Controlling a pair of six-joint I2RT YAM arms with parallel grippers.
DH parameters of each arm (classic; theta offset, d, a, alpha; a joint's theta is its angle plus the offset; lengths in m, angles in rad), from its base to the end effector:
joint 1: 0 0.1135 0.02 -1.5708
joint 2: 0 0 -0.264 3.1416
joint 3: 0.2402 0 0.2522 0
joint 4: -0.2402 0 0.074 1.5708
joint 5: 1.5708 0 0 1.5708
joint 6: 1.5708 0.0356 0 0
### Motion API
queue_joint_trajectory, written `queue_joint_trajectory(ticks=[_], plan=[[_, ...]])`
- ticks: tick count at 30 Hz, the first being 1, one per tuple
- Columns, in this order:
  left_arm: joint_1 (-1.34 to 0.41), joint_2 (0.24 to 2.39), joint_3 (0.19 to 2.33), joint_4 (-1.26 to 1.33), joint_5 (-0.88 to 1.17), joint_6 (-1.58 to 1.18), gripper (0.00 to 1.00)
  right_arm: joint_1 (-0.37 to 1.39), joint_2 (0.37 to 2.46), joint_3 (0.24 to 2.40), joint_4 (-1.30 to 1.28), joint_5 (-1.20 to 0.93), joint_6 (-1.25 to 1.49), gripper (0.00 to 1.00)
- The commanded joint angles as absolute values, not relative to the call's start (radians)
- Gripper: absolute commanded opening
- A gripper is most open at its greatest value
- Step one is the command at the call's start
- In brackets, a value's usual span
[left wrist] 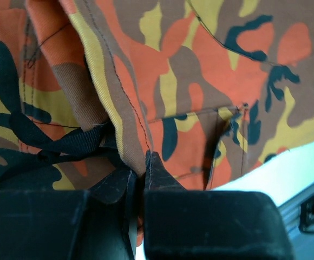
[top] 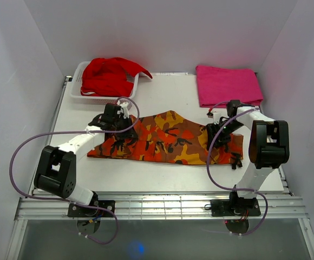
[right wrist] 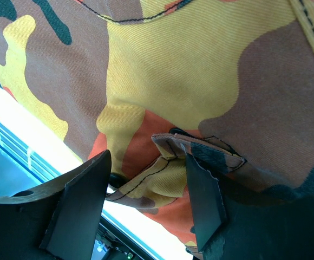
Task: Fold and stack the trousers
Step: Fold the trousers
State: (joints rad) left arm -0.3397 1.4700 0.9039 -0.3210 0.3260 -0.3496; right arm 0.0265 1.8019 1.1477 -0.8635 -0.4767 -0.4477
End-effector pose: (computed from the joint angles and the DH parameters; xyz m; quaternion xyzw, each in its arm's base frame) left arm 0.2794 -0.1108 0.2119 0.0498 0.9299 -0.2557 0.2597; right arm 0.3164 0.0247 0.1635 -0.2342 0.9427 0.2254 0.0746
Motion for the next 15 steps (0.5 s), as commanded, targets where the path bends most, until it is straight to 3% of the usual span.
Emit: queue_joint_trajectory(ticks=[1,4,5,6,7,10,11,14,15], plan=[[-0.377,1.477,0.920,-0.249,0.187,-0.436,0.00,0.038,1.828,1.137,-0.854,-0.489,-0.439,0.63],[-0.406,1.489,0.922,-0.235,0.167,-0.448,0.00,0.038,1.833,1.134,-0.850,-0.492,-0.436,0.64],[-0.443,1.502,0.916,-0.226,0.169,-0.451,0.06,0.038,1.835,1.134,-0.845,-0.489,-0.434,0.63],[-0.448,1.502,0.916,-0.225,0.178,-0.449,0.06,0.038,1.835,1.134,-0.845,-0.488,-0.436,0.63],[-0.451,1.503,0.911,-0.222,0.190,-0.446,0.12,0.038,1.835,1.134,-0.845,-0.486,-0.436,0.64],[-0.471,1.496,0.910,-0.203,0.228,-0.436,0.41,0.040,1.838,1.134,-0.847,-0.485,-0.437,0.64],[-0.475,1.490,0.910,-0.195,0.238,-0.436,0.45,0.038,1.839,1.134,-0.845,-0.485,-0.439,0.64],[-0.506,1.479,0.926,-0.183,0.265,-0.436,0.69,0.040,1.844,1.135,-0.845,-0.486,-0.436,0.64],[-0.506,1.479,0.930,-0.178,0.278,-0.434,0.69,0.040,1.844,1.135,-0.845,-0.486,-0.436,0.64]])
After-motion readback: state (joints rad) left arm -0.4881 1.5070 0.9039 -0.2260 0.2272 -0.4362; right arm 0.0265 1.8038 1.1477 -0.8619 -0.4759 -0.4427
